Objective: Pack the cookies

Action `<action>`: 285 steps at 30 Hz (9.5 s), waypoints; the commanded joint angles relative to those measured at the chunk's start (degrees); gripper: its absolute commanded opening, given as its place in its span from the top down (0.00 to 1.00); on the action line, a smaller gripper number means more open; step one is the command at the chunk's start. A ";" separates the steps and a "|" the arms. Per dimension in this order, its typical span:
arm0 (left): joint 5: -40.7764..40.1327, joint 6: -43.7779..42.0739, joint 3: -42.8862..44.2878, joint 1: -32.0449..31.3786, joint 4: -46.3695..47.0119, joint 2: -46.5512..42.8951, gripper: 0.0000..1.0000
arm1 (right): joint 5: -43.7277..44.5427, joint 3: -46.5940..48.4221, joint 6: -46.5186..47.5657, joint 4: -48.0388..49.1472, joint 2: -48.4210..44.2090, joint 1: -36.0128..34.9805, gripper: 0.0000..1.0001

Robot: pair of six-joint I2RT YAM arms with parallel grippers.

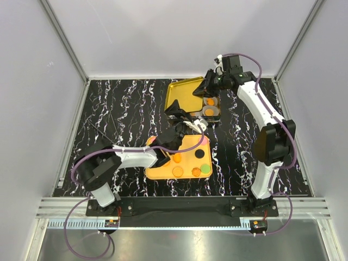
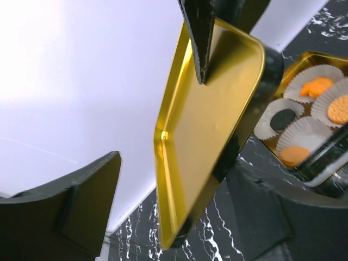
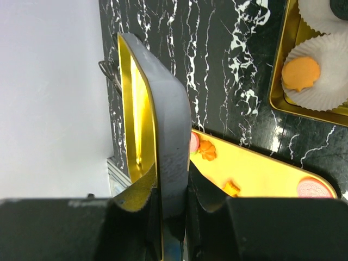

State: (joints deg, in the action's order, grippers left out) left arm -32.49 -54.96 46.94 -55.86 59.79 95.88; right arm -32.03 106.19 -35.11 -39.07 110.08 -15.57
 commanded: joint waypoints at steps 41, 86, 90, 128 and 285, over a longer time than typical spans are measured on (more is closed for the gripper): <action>20.78 31.47 23.98 0.92 -47.38 -8.51 1.00 | 13.05 -1.51 3.48 13.83 -15.95 5.46 0.00; 74.33 136.87 58.44 32.92 -9.61 46.33 1.00 | -1.35 -24.98 -0.12 49.86 4.78 15.22 0.00; 74.24 139.23 58.71 32.92 -7.07 47.73 1.00 | -1.46 -27.00 -2.06 54.44 6.28 15.22 0.00; 73.18 145.31 58.09 33.88 -2.05 53.89 0.97 | 1.27 -28.41 0.92 51.47 9.27 15.22 0.00; 72.65 125.28 42.80 36.43 -20.06 40.09 0.45 | 13.48 -9.42 12.52 20.79 13.14 10.48 0.27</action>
State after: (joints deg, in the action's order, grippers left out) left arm 40.60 72.82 89.08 -19.05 40.14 139.22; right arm -19.97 94.28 -23.77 -18.11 122.89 -4.23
